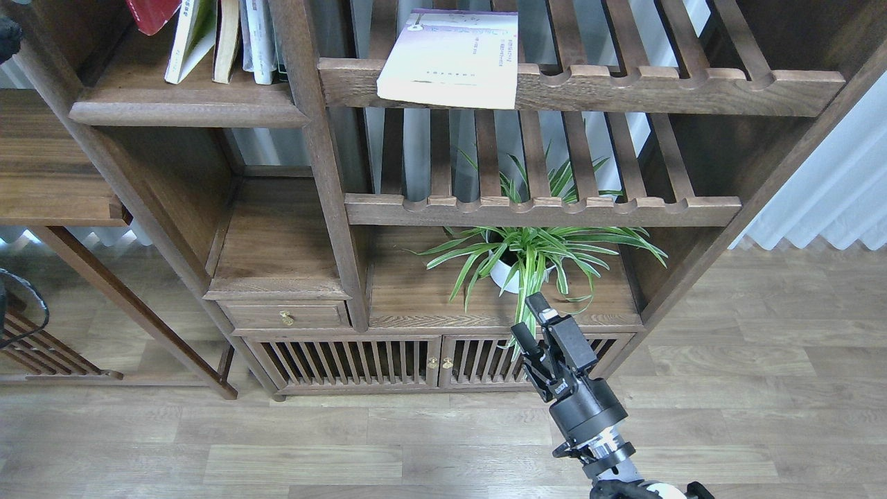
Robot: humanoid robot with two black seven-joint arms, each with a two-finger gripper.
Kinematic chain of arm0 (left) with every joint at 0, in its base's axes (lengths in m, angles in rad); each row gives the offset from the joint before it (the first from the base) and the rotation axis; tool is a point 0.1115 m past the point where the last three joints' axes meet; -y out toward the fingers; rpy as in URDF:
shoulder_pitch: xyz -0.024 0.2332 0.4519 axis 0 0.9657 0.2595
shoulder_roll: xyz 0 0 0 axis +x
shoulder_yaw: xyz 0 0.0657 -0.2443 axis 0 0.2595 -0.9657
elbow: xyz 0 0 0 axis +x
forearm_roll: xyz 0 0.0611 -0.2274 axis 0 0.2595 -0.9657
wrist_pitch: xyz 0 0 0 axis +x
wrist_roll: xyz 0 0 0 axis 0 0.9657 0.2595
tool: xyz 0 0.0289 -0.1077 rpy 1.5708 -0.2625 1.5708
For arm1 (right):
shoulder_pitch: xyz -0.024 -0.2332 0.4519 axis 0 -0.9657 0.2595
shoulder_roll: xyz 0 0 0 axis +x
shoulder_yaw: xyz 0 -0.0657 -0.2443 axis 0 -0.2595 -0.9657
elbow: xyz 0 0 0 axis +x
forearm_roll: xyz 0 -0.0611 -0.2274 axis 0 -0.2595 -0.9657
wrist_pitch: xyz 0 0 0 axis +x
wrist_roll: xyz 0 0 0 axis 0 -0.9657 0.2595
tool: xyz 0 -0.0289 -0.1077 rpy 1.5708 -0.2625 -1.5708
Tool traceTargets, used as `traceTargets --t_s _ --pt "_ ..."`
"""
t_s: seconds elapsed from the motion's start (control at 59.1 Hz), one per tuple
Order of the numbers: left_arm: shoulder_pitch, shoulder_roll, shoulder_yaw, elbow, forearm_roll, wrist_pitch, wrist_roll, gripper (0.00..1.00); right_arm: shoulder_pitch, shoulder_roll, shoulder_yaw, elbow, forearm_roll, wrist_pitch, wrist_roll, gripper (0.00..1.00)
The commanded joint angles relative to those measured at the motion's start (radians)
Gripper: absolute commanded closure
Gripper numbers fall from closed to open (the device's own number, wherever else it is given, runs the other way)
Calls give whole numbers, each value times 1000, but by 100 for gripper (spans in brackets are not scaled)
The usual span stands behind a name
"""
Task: Organize books on shelf
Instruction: 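Push the red book deeper into the top shelf with the left gripper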
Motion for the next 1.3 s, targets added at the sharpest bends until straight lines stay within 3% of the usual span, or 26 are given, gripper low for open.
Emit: traceTargets --t_s 0.0,0.287,0.389,0.727,1.285 --pt "3 2 4 2 5 0 -5 100 16 0 -1 1 1 0 0 2" --pt "7 2 20 18 10 0 -8 100 19 0 1 1 8 0 3 2" --pt "10 3 39 30 22 0 -37 100 20 0 -1 1 8 0 5 2" --pt "76 8 42 31 27 0 -69 100 22 0 2 9 16 0 6 2" --pt "107 -1 30 53 30 0 -86 100 40 0 4 9 38 0 5 2"
